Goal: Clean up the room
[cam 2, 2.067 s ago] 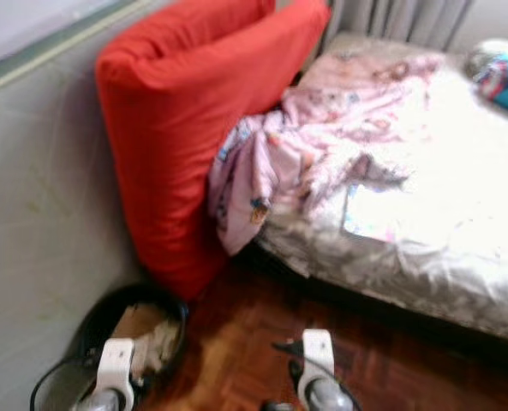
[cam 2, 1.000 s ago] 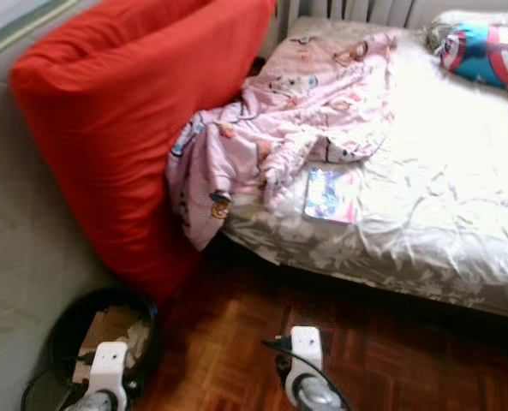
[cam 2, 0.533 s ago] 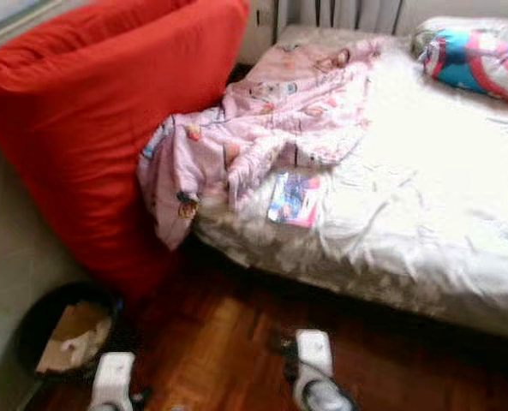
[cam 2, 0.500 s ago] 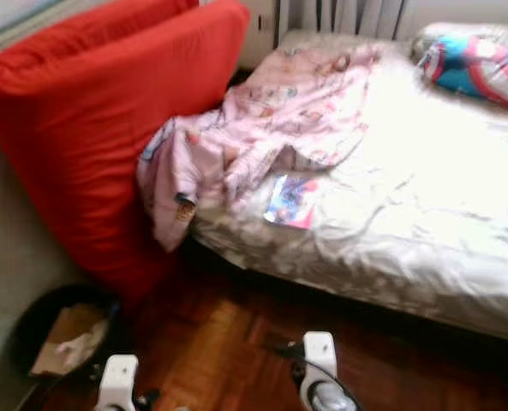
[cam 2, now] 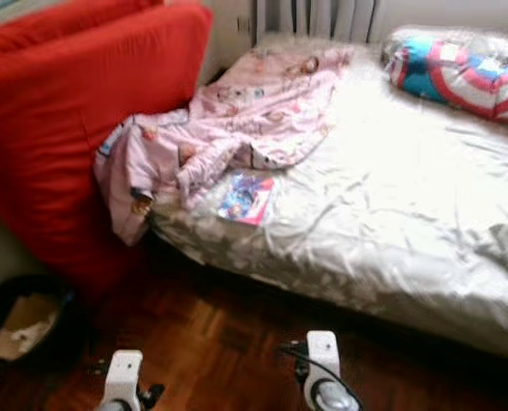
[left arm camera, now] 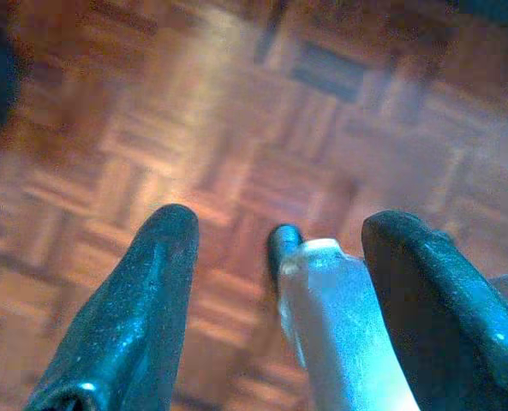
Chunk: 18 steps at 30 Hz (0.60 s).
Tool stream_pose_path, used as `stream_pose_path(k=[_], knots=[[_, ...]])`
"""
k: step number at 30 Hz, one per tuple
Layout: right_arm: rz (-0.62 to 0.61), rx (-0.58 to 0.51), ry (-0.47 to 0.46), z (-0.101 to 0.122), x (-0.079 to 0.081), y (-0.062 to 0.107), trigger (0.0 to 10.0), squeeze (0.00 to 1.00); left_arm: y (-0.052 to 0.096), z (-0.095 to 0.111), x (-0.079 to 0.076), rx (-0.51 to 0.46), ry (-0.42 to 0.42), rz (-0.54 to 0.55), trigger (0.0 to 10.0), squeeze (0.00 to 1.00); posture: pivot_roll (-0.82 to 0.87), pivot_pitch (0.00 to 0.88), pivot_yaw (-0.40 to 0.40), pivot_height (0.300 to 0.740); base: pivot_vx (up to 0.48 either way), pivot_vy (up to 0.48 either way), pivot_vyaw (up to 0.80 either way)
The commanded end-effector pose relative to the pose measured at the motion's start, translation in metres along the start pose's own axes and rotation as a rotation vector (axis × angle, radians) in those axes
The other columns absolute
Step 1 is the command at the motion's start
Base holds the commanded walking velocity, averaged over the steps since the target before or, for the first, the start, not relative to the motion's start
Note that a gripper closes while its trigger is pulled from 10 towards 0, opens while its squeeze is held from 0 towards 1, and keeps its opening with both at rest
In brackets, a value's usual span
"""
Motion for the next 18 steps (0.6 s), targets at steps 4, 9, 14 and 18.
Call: stream_pose_path(k=[4,9,14,18], knots=[[0.03,0.026,-0.025,-0.011,0.0138,0.001,10.0,0.0,0.0046,-0.0204,0.0101,0.06,-0.012,0.02,10.0,0.0,0.07,0.143,0.012,0.74,0.0,-0.391,0.6],[0.025,0.026,-0.037,-0.011,0.0133,0.001,10.0,0.0,0.0045,-0.0203,0.0101,0.061,-0.011,0.02,10.0,0.0,0.06,0.158,0.014,0.74,0.0,-0.392,0.0],[0.023,0.021,-0.051,-0.01,0.0134,0.0009,10.0,0.0,0.0041,-0.0183,0.0097,0.056,-0.01,0.019,10.0,0.0,0.06,0.168,0.014,0.74,0.0,-0.389,0.0],[0.022,0.02,-0.052,-0.0095,0.0133,0.0008,10.0,0.0,0.0038,-0.0175,0.0096,0.054,-0.01,0.019,10.0,0.0,0.06,0.175,0.014,0.74,0.0,-0.39,0.0]])
Point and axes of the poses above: a point about 5 cm out from each wrist's last joint towards the gripper, its own y axis pointing back from the gripper into the wrist, its own z axis along the axis of the wrist's last joint, x = y × z, the point moved 6 cm from there along -y, pointing out of the wrist towards the gripper, and after that the axes turned 9 degrees about -y, right-handed, at the moved point
